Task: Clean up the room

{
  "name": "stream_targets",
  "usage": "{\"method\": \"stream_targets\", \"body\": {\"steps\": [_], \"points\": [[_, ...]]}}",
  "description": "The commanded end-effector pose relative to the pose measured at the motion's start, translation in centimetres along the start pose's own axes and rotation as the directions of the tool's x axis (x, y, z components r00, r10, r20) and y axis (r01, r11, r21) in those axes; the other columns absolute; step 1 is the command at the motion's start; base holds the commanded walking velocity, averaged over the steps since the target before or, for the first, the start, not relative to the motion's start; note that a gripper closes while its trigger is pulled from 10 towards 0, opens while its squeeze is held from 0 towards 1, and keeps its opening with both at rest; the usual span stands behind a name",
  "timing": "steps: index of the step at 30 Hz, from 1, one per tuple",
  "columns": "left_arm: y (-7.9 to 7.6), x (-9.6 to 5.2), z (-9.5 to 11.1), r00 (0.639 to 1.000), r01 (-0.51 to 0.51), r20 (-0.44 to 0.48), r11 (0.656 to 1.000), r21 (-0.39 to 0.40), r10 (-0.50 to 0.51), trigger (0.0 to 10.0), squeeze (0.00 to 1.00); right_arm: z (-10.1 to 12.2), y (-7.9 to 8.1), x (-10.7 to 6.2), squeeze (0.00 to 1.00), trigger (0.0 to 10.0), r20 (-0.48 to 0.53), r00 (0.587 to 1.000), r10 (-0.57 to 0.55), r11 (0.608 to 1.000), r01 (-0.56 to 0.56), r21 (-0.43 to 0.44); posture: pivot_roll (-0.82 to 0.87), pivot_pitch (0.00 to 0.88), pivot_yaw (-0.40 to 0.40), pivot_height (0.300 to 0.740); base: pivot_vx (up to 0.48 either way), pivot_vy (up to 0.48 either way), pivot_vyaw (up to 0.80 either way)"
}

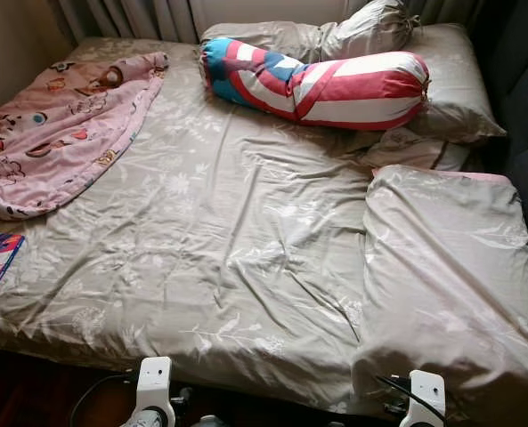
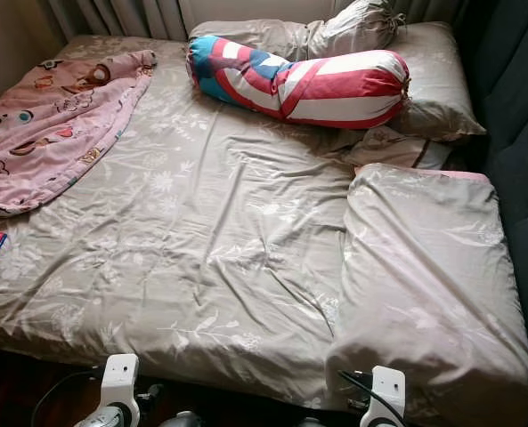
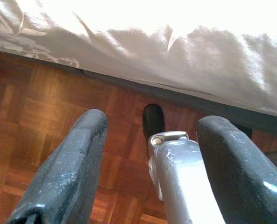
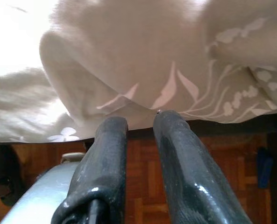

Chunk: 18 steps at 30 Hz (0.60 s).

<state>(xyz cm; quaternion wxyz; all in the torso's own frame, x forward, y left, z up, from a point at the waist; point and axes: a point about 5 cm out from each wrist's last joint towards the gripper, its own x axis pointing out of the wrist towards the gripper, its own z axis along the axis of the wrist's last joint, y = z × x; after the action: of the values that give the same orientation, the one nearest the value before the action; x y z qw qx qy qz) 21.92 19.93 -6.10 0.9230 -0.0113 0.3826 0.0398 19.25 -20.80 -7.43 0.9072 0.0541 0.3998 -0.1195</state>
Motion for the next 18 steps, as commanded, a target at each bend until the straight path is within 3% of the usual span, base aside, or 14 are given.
{"method": "stream_targets", "body": {"steps": [1,7,9,11,15,18], "points": [[0.54,-0.28,-1.19,0.998,-0.018,-0.053,1.000,0.006,0.019,10.0,0.00,-0.79,0.15,-0.15,0.00,10.0,-0.032,0.999,0.002,1.000,-0.002,0.005,0.03,0.192,-0.004,0.740,0.000,0.000,0.00],[0.71,-0.25,-1.10,0.998,-0.020,-0.059,1.000,0.005,0.021,10.0,0.00,-0.56,0.39,-0.11,0.00,10.0,-0.020,1.000,0.011,0.999,-0.011,-0.035,0.02,0.205,0.007,0.740,0.000,0.000,0.00],[0.72,-0.24,-1.08,0.998,-0.020,-0.059,1.000,0.004,0.021,10.0,0.00,-0.58,0.36,-0.12,0.00,10.0,-0.017,1.000,0.011,0.999,-0.012,-0.047,0.02,0.205,0.007,0.740,0.000,0.000,0.80],[0.75,-0.24,-1.04,0.998,-0.020,-0.057,1.000,0.004,0.020,10.0,0.00,-0.87,0.39,-0.20,0.00,10.0,-0.024,1.000,0.014,0.999,-0.015,-0.038,0.02,0.208,0.008,0.740,0.000,0.382,0.80],[0.81,-0.24,-1.02,0.998,-0.019,-0.058,1.000,0.006,0.020,10.0,0.00,-1.28,0.41,-0.30,0.00,10.0,-0.036,0.999,0.011,1.000,-0.010,0.020,0.02,0.212,0.010,0.740,0.000,0.405,0.00],[0.85,-0.24,-1.03,0.998,-0.020,-0.058,1.000,0.008,0.020,10.0,0.00,-1.40,0.48,-0.33,0.00,10.0,-0.042,0.999,0.018,1.000,-0.018,0.001,0.03,0.217,0.009,0.740,0.000,0.456,0.00]]}}
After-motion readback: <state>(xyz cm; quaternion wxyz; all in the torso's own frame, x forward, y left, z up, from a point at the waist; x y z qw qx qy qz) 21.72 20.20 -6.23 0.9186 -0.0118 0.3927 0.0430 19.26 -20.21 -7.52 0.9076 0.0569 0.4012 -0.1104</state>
